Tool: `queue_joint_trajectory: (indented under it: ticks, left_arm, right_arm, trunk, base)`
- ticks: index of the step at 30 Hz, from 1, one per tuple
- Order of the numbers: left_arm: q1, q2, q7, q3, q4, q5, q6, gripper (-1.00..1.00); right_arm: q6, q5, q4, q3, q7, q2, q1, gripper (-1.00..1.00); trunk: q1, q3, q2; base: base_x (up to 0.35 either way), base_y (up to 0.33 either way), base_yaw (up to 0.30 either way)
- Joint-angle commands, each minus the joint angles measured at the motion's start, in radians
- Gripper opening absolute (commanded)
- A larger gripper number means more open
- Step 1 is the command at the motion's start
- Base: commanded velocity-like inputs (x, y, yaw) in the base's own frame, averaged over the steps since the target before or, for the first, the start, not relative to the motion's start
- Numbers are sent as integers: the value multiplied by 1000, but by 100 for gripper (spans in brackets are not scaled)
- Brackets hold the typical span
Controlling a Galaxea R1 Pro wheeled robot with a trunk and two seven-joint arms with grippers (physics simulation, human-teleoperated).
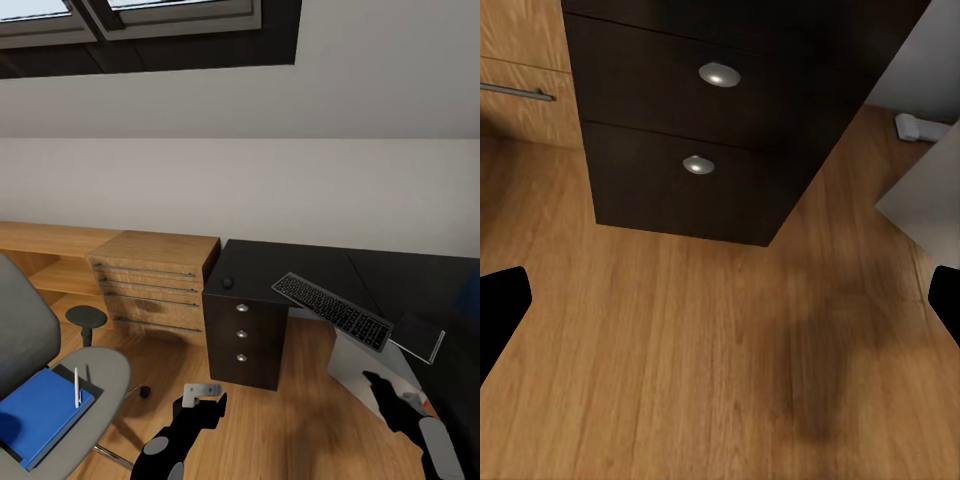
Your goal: In the bedroom, organize the workspace by keeping the computer under the desk, ensuring the monitor is on the desk, placing the keyboard on the desk next to the monitor, placing the mouse on the desk next to the keyboard, moving the folder from the swivel chair onto the desk next to the mouse, stacking the notebook on top of the folder with the pen on top of the notebook, and positioning the swivel chair next to the desk.
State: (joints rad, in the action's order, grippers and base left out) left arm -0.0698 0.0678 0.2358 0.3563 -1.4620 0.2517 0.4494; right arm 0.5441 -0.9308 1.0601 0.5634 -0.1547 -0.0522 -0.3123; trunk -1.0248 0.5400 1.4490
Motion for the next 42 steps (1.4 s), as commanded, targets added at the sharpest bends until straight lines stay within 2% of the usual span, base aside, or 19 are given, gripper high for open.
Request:
queue_joint_trajectory:
  ticks: [1,17,25,26,30,34,42]
  left_arm:
    - [-1,0,10,2,-2,11,3,100]
    - [-1,1,13,4,-9,12,5,100]
    - [-1,2,13,5,-9,12,5,100]
    - [-1,3,13,6,-9,12,5,100]
    - [-1,4,14,6,-9,12,5,100]
    - [-1,7,14,6,-9,12,5,100]
    - [-1,9,14,6,-8,12,5,100]
  right_arm:
    - [3,-12,4,2,-4,0,-1,100]
    - [0,-10,14,3,104,-5,-1,100]
    - [-1,-23,14,12,113,-8,-1,100]
    - [-3,-76,14,28,116,-4,-1,100]
    - [-16,-134,14,34,118,-3,-1,100]
    - [-43,-173,14,38,118,-4,-1,100]
    - [-97,-196,14,58,119,-6,-1,100]
  trunk:
    - [0,1,1]
    - [0,1,1]
    - [0,1,1]
    - [-4,4,8]
    - [-19,17,36]
    - [-34,29,64]
    - [-65,54,120]
  base:
    - [0,0,0]
    - [0,0,0]
    - [0,0,0]
    - [0,0,0]
    - [0,0,0]
    - [0,0,0]
    - [0,0,0]
